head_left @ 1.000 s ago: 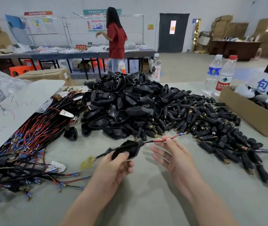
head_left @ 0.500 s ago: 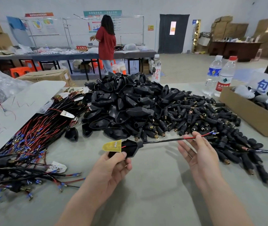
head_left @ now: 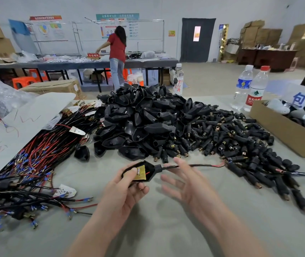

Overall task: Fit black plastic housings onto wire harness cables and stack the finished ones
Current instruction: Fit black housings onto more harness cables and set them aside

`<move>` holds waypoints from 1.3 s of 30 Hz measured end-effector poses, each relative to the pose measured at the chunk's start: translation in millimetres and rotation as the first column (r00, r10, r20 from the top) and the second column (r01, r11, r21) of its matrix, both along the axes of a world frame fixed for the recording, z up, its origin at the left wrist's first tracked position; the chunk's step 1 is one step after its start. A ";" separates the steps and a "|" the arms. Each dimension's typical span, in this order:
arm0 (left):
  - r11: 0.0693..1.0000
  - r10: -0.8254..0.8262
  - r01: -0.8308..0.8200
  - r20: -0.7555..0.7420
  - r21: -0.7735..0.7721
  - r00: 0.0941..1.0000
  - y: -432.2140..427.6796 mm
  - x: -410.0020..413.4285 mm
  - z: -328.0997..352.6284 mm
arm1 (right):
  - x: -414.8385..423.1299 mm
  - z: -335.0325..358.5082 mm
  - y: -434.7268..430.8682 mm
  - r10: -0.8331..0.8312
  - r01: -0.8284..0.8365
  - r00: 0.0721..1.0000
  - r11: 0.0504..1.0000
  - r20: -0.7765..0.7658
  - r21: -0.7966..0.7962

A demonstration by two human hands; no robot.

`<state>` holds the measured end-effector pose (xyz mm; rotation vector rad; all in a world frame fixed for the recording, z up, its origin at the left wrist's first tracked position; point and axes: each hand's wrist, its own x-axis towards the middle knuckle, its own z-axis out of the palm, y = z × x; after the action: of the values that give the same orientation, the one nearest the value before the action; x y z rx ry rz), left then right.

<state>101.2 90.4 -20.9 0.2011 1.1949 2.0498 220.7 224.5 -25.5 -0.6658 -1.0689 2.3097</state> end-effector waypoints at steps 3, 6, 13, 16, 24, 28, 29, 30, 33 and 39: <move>1.000 -0.014 0.016 -0.060 0.023 0.998 -2.6 0.8 -1.2 | 0.0 1.4 -7.9 0.070 -0.067 0.995 0.997 -0.067 0.041; 1.000 -0.018 0.019 -0.094 0.016 0.995 -3.0 1.9 -1.6 | 2.0 -0.4 -7.0 0.042 -0.037 0.999 0.988 -0.029 0.151; 1.000 -0.020 0.020 -0.106 0.003 0.994 -3.9 -0.4 0.0 | 5.1 2.4 0.9 -0.113 0.114 0.993 0.981 -0.017 0.155; 1.000 0.007 -0.008 -0.140 -0.005 0.990 -4.8 -3.6 -0.6 | 5.0 3.1 2.8 -0.106 0.107 0.994 0.983 -0.016 0.151; 0.878 0.376 -0.448 -0.336 -0.168 0.864 -23.5 -33.3 1.7 | 12.5 4.5 20.7 -0.247 0.239 0.967 0.966 -0.066 -0.102; 0.755 0.474 -0.605 -0.428 -0.252 0.770 -35.2 -48.2 -0.6 | 13.1 1.3 17.5 -0.251 0.251 0.968 0.968 -0.006 -0.029; 0.681 0.452 -0.665 -0.540 -0.306 0.710 -38.6 -49.8 -2.1 | 12.6 0.5 16.6 -0.251 0.251 0.968 0.968 0.005 -0.007; 0.566 0.381 -0.750 -0.699 -0.341 0.605 -41.9 -50.9 -3.6 | 11.8 0.1 15.8 -0.252 0.252 0.968 0.968 0.012 0.014; 0.507 0.137 -0.848 -0.958 -0.151 0.253 -40.2 -36.7 -2.2 | 9.0 0.3 12.0 -0.236 0.235 0.972 0.970 0.010 0.066; 0.869 -0.244 -0.461 -0.966 -0.176 -0.090 2.3 13.4 -18.0 | 5.8 6.8 2.0 -0.076 0.087 0.991 0.992 -0.110 0.092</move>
<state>114.6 92.6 -38.9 1.7727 2.6787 1.2829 226.4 226.5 -18.7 -0.5323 -1.0768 2.1829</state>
